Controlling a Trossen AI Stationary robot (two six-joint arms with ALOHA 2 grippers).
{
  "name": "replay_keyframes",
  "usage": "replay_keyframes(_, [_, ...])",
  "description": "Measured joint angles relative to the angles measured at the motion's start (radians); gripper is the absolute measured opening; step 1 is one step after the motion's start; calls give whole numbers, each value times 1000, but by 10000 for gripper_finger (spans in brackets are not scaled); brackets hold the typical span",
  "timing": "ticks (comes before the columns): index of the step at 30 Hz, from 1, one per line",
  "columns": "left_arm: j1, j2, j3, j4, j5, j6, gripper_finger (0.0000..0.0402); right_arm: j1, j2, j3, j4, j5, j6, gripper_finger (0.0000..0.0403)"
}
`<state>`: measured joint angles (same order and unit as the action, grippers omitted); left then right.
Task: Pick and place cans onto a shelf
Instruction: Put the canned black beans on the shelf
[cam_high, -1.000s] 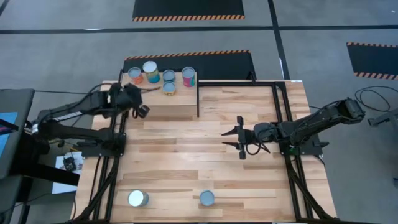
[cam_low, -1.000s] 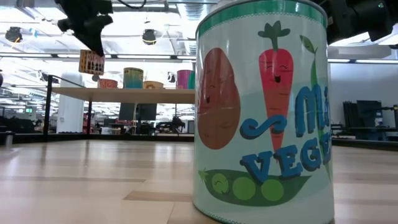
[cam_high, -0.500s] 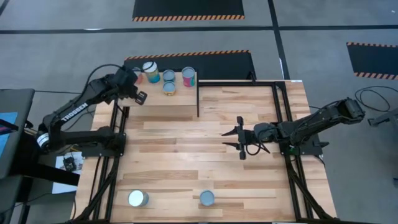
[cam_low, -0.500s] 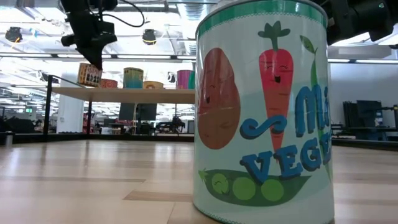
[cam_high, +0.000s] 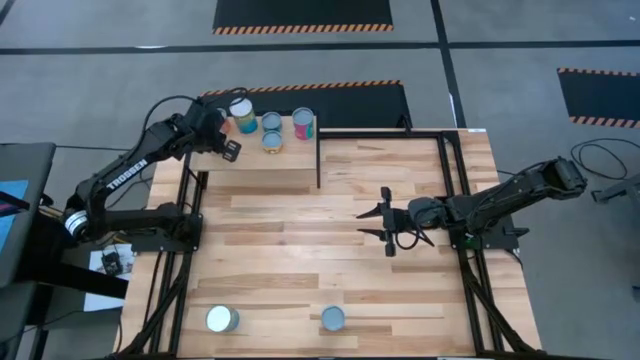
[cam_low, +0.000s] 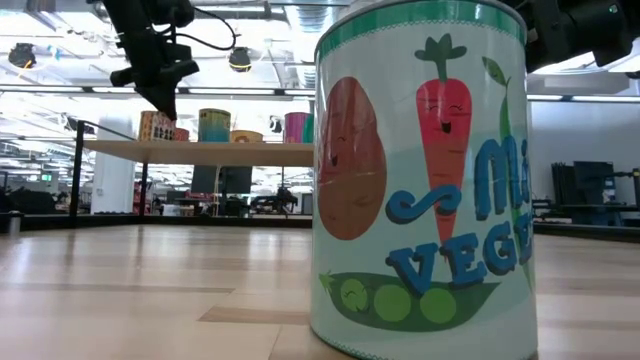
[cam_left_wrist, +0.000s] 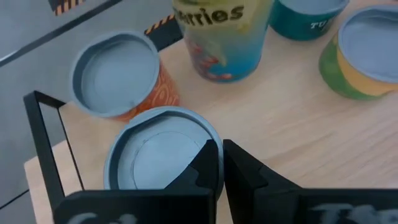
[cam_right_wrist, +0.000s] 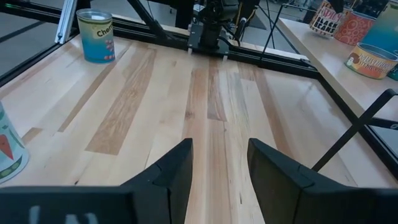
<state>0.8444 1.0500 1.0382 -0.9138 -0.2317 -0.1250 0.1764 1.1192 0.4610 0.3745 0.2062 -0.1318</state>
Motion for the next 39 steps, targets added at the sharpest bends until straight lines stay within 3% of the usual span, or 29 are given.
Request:
replay_keyframes(26, [1,0,0,18,-2,-26,0,0,0,0,0,1,-8,175])
replay_keyframes(39, [1,-19,-71,98,-6,-28,0,0,0,0,0,0,-8,175])
